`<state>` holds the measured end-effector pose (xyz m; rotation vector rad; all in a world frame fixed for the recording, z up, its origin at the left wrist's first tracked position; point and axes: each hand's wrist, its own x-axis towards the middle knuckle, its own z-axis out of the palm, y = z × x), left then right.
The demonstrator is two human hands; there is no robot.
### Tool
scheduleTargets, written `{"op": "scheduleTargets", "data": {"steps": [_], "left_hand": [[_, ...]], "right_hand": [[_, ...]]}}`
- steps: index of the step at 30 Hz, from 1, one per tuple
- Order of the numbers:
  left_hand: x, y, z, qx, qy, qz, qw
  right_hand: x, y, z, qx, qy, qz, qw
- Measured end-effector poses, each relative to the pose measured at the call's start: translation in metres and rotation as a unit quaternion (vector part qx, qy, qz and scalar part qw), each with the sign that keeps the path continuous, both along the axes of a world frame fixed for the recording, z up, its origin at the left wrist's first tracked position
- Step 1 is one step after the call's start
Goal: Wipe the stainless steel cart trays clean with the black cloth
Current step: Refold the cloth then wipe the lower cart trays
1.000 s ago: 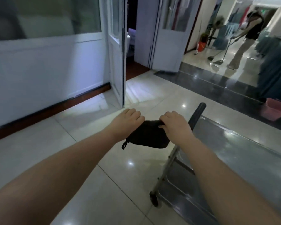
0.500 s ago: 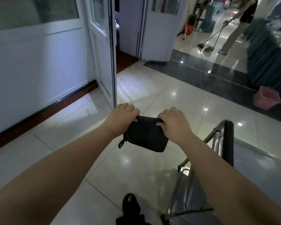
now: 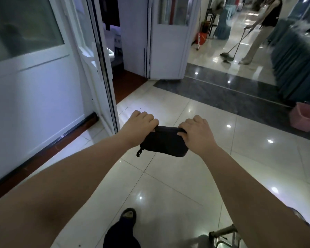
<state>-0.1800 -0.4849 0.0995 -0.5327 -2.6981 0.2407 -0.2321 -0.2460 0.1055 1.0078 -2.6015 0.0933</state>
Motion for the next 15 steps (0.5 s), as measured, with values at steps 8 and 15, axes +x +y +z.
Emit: {"op": "scheduleTargets", "data": {"steps": [8,15], "left_hand": [[-0.262,0.05,-0.002,0.006,0.026,-0.159,0.987],[-0.44,0.182,0.02,0.038,0.054,-0.323,0.944]], "right_hand": [[-0.18,0.053,-0.002,-0.016,-0.013,-0.177,0.984],[-0.276,0.158,0.028,0.003,-0.012,-0.345,0.938]]}}
